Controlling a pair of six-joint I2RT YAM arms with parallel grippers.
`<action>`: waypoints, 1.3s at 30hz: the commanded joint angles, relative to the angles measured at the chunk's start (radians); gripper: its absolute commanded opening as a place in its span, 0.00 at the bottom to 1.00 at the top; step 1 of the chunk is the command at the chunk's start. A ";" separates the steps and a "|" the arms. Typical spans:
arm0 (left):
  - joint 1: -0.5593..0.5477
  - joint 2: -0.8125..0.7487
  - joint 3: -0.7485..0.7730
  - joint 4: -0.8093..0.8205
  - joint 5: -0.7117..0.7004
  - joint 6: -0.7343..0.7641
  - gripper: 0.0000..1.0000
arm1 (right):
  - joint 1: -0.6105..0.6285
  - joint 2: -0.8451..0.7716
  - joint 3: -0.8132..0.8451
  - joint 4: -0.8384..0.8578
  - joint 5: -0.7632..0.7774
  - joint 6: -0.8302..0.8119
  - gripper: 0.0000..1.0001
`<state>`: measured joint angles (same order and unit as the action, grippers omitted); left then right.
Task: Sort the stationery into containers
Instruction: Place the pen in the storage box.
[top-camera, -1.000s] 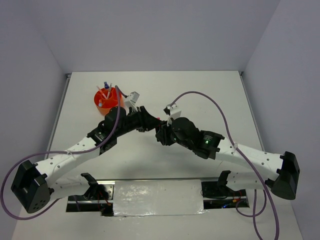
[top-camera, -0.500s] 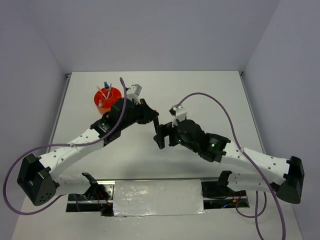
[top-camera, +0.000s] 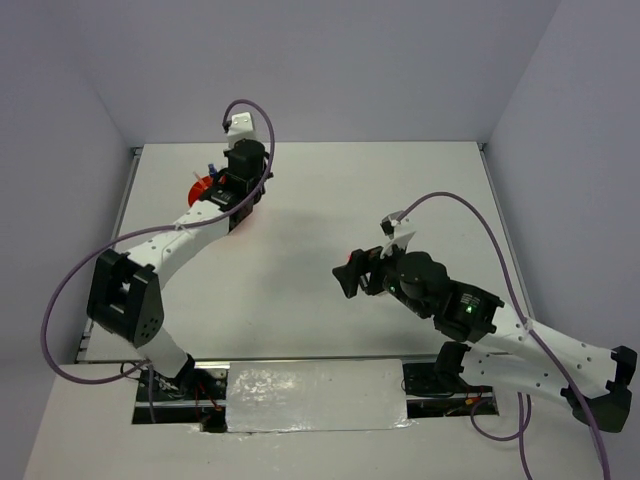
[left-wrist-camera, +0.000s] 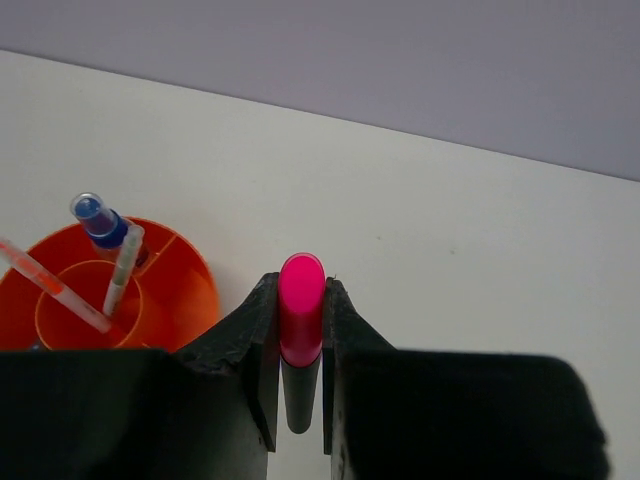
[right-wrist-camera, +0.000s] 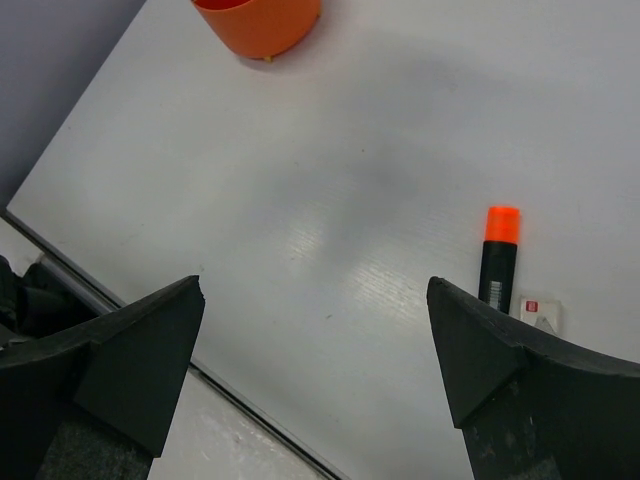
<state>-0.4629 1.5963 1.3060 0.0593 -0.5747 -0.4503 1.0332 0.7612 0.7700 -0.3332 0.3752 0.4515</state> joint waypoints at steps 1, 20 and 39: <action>0.049 0.037 0.021 0.170 -0.097 0.154 0.00 | -0.007 -0.029 -0.027 -0.038 0.031 -0.014 1.00; 0.165 0.140 -0.136 0.462 -0.001 0.328 0.08 | -0.015 0.009 -0.017 -0.043 -0.028 -0.054 1.00; 0.184 0.038 -0.099 0.311 0.081 0.168 0.82 | -0.253 0.239 0.040 -0.018 -0.301 -0.092 1.00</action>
<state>-0.2722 1.7283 1.1404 0.4355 -0.5110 -0.2024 0.8925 0.9352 0.7624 -0.3748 0.2131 0.3946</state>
